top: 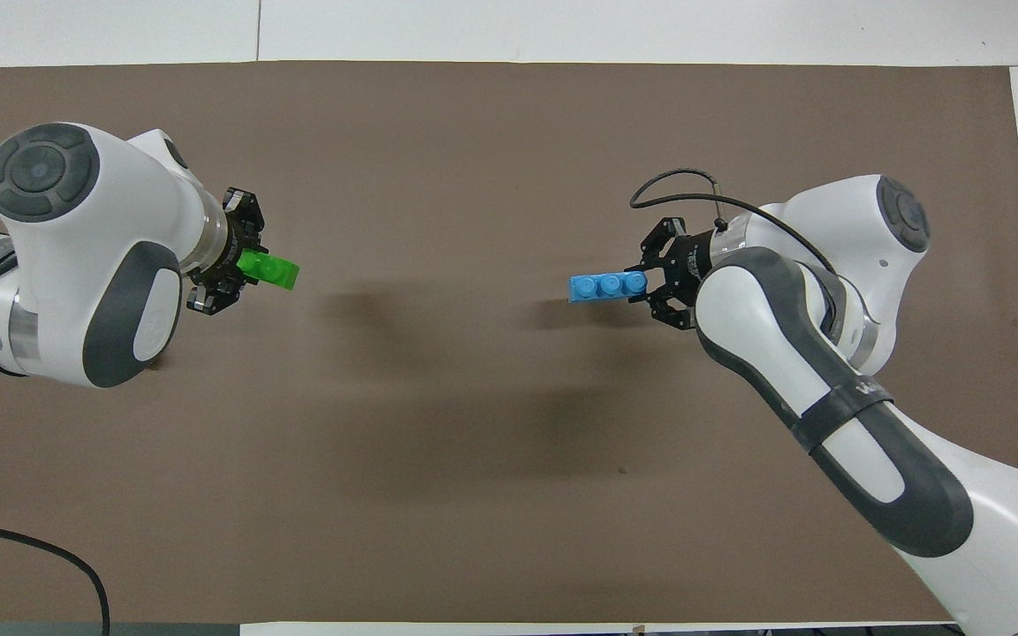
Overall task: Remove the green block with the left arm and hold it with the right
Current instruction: 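Carry the green block toward the yellow blocks while the right gripper carries blue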
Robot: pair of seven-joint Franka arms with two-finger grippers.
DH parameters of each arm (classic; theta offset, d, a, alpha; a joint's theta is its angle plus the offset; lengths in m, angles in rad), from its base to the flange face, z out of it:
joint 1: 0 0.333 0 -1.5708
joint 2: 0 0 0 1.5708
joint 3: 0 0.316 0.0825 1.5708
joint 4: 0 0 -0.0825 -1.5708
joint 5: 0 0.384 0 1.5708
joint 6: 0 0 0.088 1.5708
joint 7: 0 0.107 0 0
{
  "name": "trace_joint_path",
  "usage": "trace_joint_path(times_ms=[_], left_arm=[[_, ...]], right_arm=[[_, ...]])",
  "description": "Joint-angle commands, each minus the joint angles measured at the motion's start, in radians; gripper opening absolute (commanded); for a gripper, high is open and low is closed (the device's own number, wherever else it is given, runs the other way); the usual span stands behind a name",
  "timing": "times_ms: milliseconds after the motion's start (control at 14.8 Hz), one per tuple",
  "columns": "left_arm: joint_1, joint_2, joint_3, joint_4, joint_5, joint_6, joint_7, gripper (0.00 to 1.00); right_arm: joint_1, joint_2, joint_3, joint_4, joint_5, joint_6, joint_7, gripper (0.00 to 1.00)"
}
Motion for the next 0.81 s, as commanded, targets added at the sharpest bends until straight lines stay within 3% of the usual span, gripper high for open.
trace_joint_path(times_ms=[0,203,743], left_arm=[[0.076,-0.01,-0.01,-0.013,-0.019,-0.005,0.144,0.0],[0.153,-0.004,-0.01,-0.015,-0.04,0.009,0.285,0.0],[0.269,0.045,-0.01,-0.019,-0.042,0.096,0.486,0.0]], right_arm=[[-0.08,-0.003,0.013,0.04,-0.009,-0.083,-0.045,0.0],[-0.118,0.004,0.01,0.078,-0.055,-0.146,-0.09,0.0],[-0.249,0.01,0.008,0.063,-0.121,-0.145,-0.165,0.0]])
